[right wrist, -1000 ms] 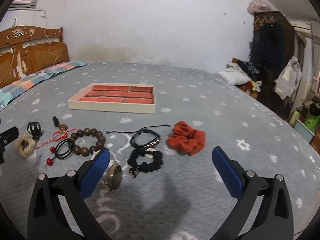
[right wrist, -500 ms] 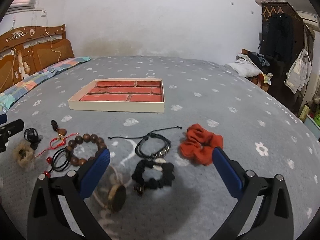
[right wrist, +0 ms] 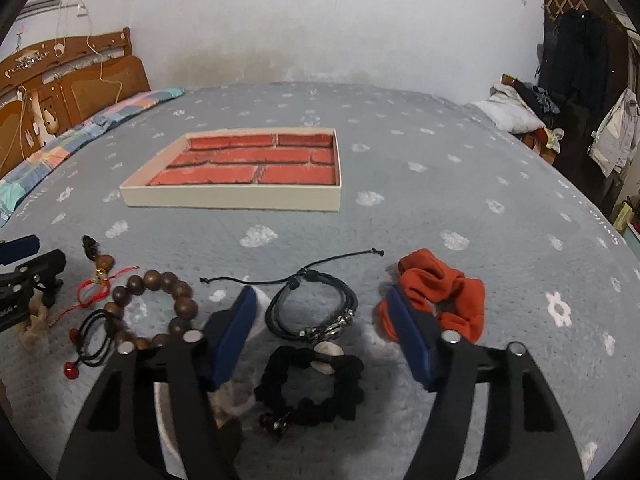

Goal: Organize jewelry
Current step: 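Grasp the red-string pendant with the left tool while the right tool grasps the black leather bracelet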

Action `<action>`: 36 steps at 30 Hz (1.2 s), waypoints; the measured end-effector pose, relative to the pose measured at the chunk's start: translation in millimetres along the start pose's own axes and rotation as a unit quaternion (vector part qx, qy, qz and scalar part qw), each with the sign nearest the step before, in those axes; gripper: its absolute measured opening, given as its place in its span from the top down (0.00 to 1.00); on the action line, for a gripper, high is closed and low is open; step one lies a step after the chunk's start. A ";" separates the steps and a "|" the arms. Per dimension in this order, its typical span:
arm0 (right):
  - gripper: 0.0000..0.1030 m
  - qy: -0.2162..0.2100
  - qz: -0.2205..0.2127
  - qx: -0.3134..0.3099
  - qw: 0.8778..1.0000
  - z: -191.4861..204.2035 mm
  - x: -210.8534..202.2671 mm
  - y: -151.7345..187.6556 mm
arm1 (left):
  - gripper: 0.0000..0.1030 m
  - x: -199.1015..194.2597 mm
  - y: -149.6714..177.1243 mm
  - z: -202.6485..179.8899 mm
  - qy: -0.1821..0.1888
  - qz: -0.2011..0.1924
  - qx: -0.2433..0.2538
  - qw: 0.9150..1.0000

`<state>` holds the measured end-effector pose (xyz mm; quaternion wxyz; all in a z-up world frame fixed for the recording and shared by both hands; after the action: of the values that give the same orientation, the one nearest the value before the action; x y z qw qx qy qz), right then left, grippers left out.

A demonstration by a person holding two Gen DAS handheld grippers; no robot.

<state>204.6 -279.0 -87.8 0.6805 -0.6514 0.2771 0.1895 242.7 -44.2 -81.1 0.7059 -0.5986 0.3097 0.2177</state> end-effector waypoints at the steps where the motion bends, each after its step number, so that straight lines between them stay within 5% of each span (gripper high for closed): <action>1: 0.41 0.002 0.006 0.000 1.000 -1.0 4.2 0.2 | 0.40 4.0 1.5 2.3 -0.001 0.006 -0.002 1.000; 6: 0.46 0.017 0.027 -0.001 0.999 -3.8 22.3 2.5 | 0.53 24.2 10.5 13.5 -0.002 0.036 -0.015 0.999; 20: 0.49 0.015 0.064 0.019 0.998 -10.9 47.0 8.7 | 0.68 56.3 21.8 9.9 0.020 0.077 -0.008 0.997; 28: 0.62 0.013 0.086 0.024 0.996 -11.3 59.4 12.0 | 0.78 65.1 25.2 12.8 0.042 0.085 -0.013 0.995; 32: 0.69 0.010 0.089 0.016 0.996 -7.4 62.6 12.1 | 0.97 66.0 23.0 9.1 0.039 0.082 -0.003 0.996; 36: 0.72 0.004 0.092 0.020 0.996 -7.4 65.0 11.7 | 0.98 67.4 21.1 11.7 0.052 0.080 -0.011 0.995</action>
<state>246.7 -292.1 -137.5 0.6720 -0.6101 0.3425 0.2426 278.5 -33.0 -142.0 0.6625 -0.5902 0.3906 0.2454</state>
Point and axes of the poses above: each gripper's, at about its wrist camera, not at the fingertips, and x roughly the way its jaws point, z to its left, y to its underside, the point moved 1 cm from there along x, roughly the way its jaws point, and after that the axes turned 2 degrees about x, right-handed, at the moved point
